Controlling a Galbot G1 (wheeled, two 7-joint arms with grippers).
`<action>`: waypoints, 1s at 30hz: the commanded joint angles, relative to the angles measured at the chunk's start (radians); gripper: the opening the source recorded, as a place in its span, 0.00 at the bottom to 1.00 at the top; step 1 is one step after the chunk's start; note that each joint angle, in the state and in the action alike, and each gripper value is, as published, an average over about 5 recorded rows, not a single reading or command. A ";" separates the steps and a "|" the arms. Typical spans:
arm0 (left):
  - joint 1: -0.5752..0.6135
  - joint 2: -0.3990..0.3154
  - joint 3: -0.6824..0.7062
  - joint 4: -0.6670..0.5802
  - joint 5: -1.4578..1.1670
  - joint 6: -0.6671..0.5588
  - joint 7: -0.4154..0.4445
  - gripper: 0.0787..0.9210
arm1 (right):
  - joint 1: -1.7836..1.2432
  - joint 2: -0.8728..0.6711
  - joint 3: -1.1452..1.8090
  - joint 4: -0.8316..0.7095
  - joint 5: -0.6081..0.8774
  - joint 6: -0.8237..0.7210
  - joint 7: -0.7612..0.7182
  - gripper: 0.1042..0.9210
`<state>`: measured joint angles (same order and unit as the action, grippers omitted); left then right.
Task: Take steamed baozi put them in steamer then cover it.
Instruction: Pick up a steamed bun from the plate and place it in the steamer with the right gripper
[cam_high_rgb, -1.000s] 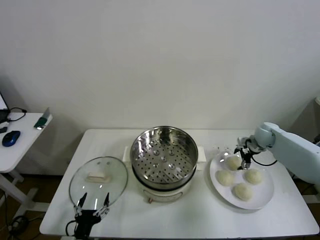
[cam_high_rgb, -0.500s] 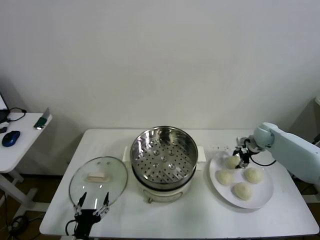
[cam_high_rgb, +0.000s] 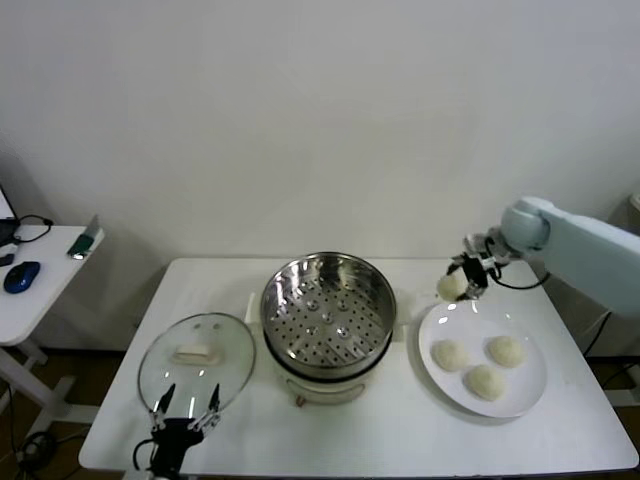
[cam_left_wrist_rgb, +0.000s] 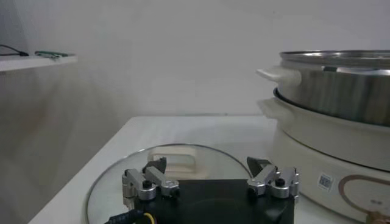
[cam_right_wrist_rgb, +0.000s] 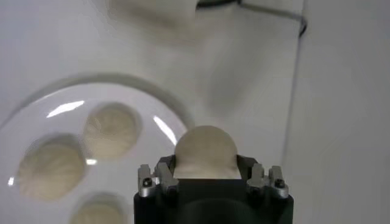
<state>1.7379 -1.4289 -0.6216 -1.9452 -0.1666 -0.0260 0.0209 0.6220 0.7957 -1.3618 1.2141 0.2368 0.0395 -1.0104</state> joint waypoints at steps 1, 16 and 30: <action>0.000 0.002 0.001 0.000 0.000 0.001 0.001 0.88 | 0.406 0.138 -0.228 0.165 0.064 0.225 -0.007 0.69; -0.007 0.003 0.000 -0.015 0.002 0.001 -0.001 0.88 | 0.200 0.389 -0.150 0.181 -0.312 0.608 0.107 0.69; -0.015 -0.003 0.005 -0.018 0.001 0.002 -0.001 0.88 | -0.034 0.472 -0.087 -0.029 -0.498 0.619 0.150 0.69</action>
<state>1.7211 -1.4317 -0.6166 -1.9616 -0.1657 -0.0247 0.0202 0.6839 1.2110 -1.4609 1.2644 -0.1552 0.6063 -0.8814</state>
